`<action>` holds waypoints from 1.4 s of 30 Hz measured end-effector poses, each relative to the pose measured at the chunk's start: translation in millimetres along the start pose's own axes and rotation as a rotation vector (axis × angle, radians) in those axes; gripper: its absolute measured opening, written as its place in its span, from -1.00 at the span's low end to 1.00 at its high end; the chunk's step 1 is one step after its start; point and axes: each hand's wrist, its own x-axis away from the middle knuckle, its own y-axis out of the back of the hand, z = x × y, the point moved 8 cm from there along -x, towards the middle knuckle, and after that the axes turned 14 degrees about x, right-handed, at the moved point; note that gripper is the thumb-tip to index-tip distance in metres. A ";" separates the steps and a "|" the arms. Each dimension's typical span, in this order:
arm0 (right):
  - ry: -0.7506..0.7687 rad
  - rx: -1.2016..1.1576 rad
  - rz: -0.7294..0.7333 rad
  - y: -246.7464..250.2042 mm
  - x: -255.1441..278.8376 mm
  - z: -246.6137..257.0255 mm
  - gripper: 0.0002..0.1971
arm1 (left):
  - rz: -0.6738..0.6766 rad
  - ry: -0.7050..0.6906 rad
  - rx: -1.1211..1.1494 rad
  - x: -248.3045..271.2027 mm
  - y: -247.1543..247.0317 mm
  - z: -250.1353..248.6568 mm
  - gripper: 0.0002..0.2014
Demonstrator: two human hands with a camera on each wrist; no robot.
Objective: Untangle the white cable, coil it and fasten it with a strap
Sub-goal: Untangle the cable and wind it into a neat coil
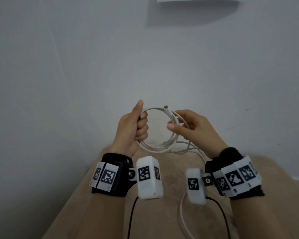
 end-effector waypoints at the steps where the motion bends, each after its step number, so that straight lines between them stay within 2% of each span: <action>1: 0.009 0.005 0.023 -3.6 -0.1 -0.4 -0.70 | 0.010 0.011 0.029 -0.2 -1.1 0.4 -0.58; 8: 0.060 -0.055 -0.006 -1.3 -0.4 4.9 -0.75 | 0.065 0.082 0.154 -1.4 -5.3 3.7 -0.60; 14: 0.088 -0.052 -0.062 0.4 -2.6 7.1 -0.82 | 0.131 0.132 0.107 -0.9 -4.1 6.5 -0.65; 22: 0.095 0.037 -0.066 1.4 -3.7 4.4 -0.80 | 0.177 0.198 -0.061 -0.2 -3.3 14.2 -0.65; 30: 0.165 0.378 0.088 -15.2 0.3 12.5 -0.80 | 0.234 0.320 -0.448 8.8 -7.2 26.8 -0.35; 34: 0.200 0.466 0.127 -21.5 1.0 16.8 -0.80 | 0.244 0.319 -0.558 11.6 -10.9 30.7 -0.44; 38: 0.189 0.436 0.107 -19.6 -0.2 15.9 -0.75 | 0.257 0.285 -0.588 11.3 -11.5 30.8 -0.59; 42: 0.172 0.393 0.036 -16.1 -1.6 16.5 -0.82 | 0.281 0.243 -0.547 10.3 -14.9 28.8 -0.58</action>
